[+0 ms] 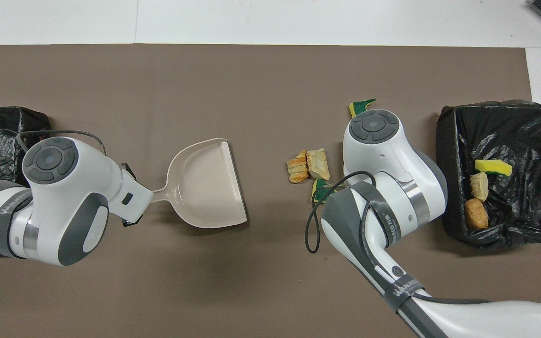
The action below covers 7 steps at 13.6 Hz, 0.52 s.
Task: Sweep and dump trash in bin
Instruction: 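Sweep the bread and sponge pieces into the dustpan with the right gripper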
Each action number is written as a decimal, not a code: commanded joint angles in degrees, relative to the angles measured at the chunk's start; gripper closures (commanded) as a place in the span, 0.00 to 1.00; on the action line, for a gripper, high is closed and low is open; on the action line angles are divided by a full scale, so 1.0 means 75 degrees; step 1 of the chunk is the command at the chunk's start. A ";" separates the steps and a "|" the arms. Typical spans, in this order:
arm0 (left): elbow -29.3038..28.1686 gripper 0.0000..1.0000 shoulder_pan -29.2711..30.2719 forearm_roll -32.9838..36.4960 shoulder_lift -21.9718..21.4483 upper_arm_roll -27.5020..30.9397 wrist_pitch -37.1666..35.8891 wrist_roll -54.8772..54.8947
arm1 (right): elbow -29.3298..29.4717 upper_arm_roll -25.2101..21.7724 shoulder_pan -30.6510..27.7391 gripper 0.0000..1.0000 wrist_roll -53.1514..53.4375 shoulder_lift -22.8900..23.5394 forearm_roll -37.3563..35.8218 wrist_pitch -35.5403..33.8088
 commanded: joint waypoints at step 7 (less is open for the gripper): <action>-0.0379 1.00 -0.0183 -0.0115 -0.0129 0.0099 0.0327 -0.0227 | 0.0719 0.0023 0.1349 1.00 0.0708 0.0842 0.1820 0.1521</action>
